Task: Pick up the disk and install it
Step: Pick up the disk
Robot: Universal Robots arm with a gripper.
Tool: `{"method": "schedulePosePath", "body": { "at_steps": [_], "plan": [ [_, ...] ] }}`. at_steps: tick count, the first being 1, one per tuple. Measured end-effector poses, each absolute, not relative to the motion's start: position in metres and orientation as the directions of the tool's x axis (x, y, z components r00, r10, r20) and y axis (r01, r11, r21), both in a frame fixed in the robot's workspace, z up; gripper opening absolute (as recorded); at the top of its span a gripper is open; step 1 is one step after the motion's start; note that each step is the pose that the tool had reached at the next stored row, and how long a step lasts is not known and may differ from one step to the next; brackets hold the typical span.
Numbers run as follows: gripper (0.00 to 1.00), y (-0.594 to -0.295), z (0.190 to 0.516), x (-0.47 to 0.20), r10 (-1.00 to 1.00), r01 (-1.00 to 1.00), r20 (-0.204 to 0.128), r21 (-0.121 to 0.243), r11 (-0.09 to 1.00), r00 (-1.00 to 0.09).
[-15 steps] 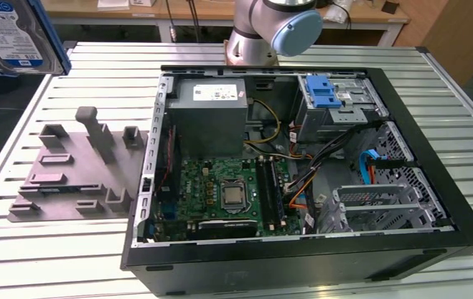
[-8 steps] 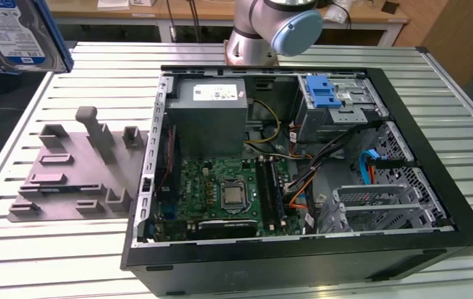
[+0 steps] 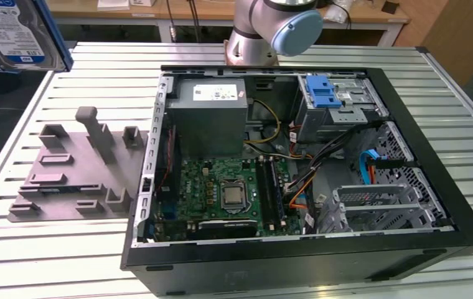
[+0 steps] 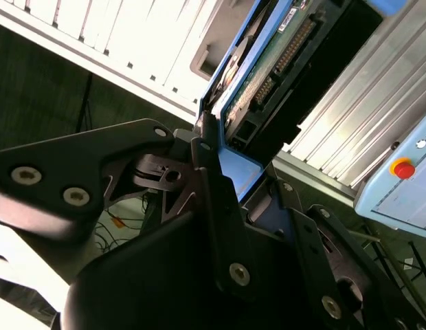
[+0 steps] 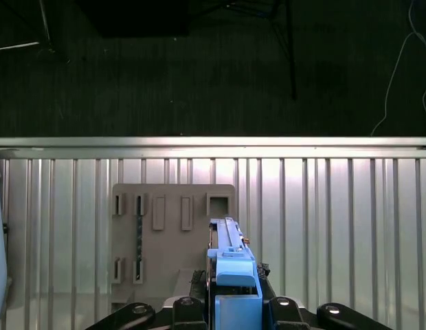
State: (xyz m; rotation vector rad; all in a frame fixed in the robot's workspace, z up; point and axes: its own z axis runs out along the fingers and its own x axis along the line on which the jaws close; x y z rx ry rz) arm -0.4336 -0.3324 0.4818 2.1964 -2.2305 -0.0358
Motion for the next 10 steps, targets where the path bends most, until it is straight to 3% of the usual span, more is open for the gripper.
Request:
{"method": "schedulePosePath", "body": {
  "at_steps": [10],
  "plan": [
    [0.36, -0.3324, 0.4818, -0.4308, -1.000, -1.000, -0.008, 0.024, 0.015, -0.016]
  ]
}}
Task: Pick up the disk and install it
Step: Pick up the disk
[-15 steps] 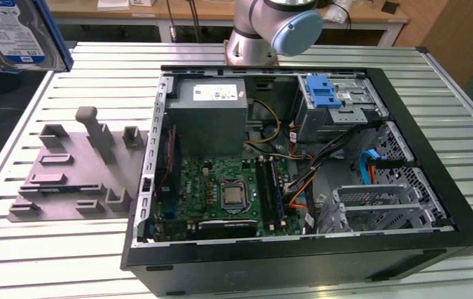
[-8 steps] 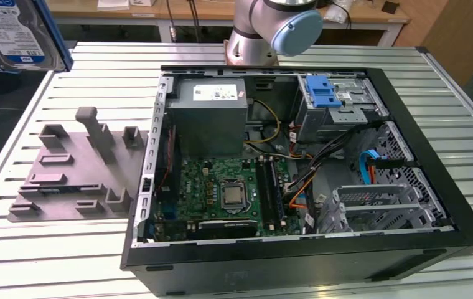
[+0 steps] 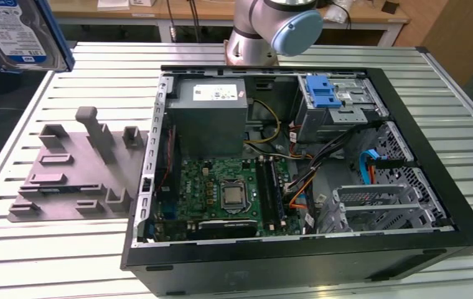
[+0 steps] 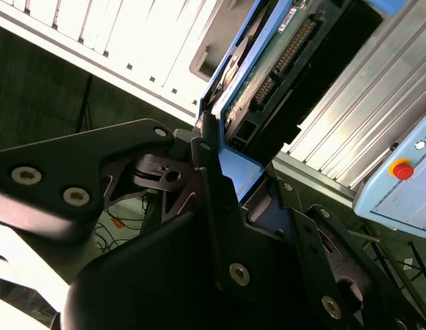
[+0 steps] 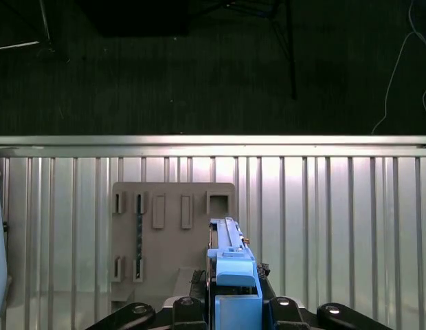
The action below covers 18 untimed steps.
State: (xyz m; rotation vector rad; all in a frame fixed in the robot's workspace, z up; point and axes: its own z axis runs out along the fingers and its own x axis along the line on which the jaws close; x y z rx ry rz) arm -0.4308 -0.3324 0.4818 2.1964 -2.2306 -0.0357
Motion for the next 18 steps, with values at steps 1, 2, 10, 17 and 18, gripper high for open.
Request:
{"method": "schedulePosePath", "body": {
  "at_steps": [1, 2, 10, 17, 18],
  "plan": [
    [0.36, -0.3324, 0.4818, -0.4303, -1.000, -1.000, -0.008, 0.024, 0.015, -0.016],
    [0.36, -0.3324, 0.4818, -0.4299, -1.000, -1.000, -0.008, 0.024, 0.015, -0.016],
    [0.36, -0.3324, 0.4818, -0.4265, -1.000, -1.000, -0.008, 0.024, 0.015, -0.016],
    [0.36, -0.3324, 0.4818, -0.4237, -1.000, -1.000, -0.008, 0.024, 0.015, -0.016],
    [0.36, -0.3324, 0.4818, -0.4233, -1.000, -1.000, -0.008, 0.024, 0.015, -0.015]
  ]
}}
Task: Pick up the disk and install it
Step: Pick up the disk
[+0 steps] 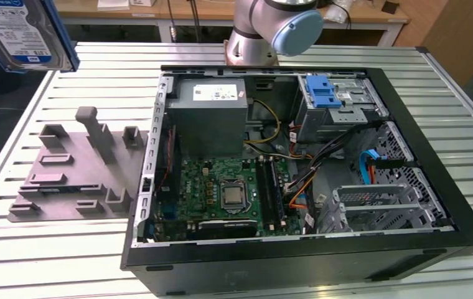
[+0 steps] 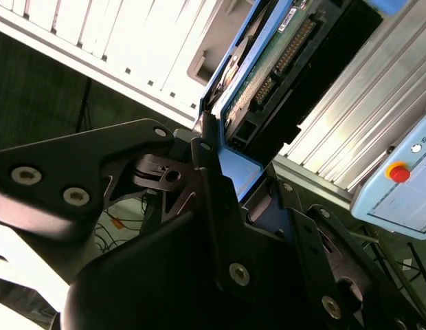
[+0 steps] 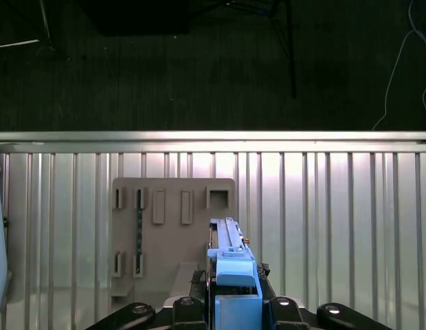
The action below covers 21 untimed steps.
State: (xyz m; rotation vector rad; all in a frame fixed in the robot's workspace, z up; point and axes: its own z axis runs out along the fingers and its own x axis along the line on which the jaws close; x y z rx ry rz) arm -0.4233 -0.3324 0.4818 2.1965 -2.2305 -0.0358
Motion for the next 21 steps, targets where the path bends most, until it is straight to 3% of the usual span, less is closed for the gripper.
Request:
{"method": "schedulePosePath", "body": {
  "at_steps": [21],
  "plan": [
    [0.36, -0.3324, 0.4819, -0.4169, -1.000, -1.000, -0.008, 0.024, 0.015, -0.016]
  ]
}}
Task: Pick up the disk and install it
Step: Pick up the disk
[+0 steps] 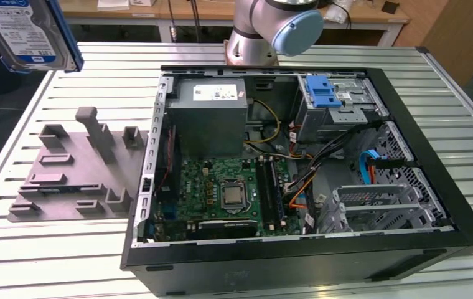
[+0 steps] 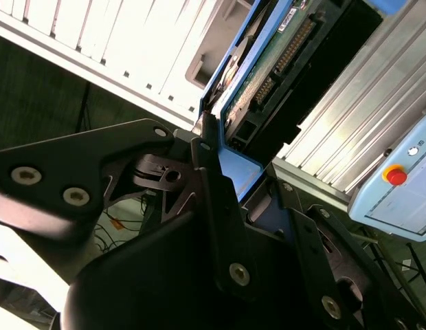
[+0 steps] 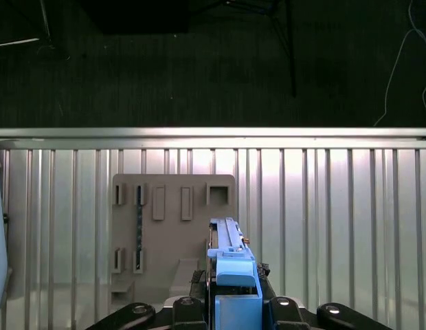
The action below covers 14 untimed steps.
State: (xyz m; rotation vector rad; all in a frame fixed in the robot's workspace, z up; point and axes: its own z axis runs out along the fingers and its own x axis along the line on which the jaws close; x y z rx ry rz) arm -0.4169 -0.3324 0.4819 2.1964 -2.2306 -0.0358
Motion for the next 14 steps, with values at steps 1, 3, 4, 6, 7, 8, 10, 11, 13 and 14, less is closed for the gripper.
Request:
{"method": "schedulePosePath", "body": {
  "at_steps": [1, 3, 4, 6, 7, 8, 10, 11, 13, 14],
  "plan": [
    [0.36, -0.332, 0.482, -0.417, -1.000, -1.000, -0.008, 0.024, 0.015, -0.016],
    [0.36, -0.332, 0.482, -0.416, -1.000, -1.000, -0.008, 0.024, 0.015, -0.016],
    [0.36, -0.332, 0.482, -0.416, -1.000, -1.000, -0.008, 0.024, 0.015, -0.016],
    [0.36, -0.332, 0.482, -0.416, -1.000, -1.000, -0.008, 0.024, 0.015, -0.016],
    [0.36, -0.332, 0.482, -0.415, -1.000, -1.000, -0.008, 0.024, 0.015, -0.016],
    [0.36, -0.332, 0.482, -0.415, -1.000, -1.000, -0.008, 0.024, 0.015, -0.016],
    [0.36, -0.332, 0.482, -0.415, -1.000, -1.000, -0.008, 0.024, 0.015, -0.016],
    [0.36, -0.332, 0.482, -0.415, -1.000, -1.000, -0.008, 0.024, 0.015, -0.015],
    [0.36, -0.332, 0.482, -0.405, -1.000, -1.000, -0.008, 0.024, 0.015, -0.016],
    [0.36, -0.332, 0.482, -0.405, -1.000, -1.000, -0.008, 0.024, 0.015, -0.016]
  ]
}}
